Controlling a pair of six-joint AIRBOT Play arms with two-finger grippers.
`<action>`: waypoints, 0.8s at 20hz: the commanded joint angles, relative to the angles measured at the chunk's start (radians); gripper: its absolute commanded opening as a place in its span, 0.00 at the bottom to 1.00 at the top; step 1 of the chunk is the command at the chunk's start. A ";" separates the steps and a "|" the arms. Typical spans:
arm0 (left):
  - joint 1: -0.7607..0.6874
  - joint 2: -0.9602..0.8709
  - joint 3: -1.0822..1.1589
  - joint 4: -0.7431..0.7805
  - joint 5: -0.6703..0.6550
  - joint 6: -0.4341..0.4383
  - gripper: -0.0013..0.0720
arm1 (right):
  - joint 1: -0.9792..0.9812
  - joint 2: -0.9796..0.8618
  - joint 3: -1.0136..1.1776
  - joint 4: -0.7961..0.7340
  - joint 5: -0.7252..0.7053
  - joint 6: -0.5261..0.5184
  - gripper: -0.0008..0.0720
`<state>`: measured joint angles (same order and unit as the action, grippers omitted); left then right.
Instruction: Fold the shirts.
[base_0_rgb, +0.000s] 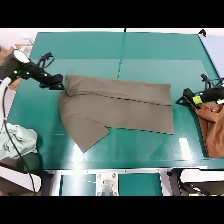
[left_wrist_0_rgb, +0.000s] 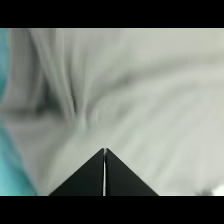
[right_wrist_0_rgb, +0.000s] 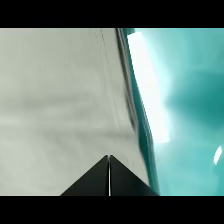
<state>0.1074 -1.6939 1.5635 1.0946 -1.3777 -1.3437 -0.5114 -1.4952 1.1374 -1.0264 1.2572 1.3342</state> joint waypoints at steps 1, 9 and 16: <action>0.038 0.112 -0.066 0.103 -0.179 -0.049 0.05 | -0.051 0.196 -0.176 -0.078 0.044 0.078 0.03; 0.038 0.721 -0.901 0.079 0.211 -0.127 0.59 | -0.111 0.818 -0.826 -0.006 -0.061 0.211 0.11; 0.038 0.713 -1.191 -0.279 0.455 -0.009 0.66 | -0.111 0.814 -1.009 0.233 -0.303 0.209 0.39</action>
<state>0.1444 -0.9962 0.4919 0.9615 -1.0523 -1.4097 -0.6209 -0.6842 0.1951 -0.8848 1.0714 1.5356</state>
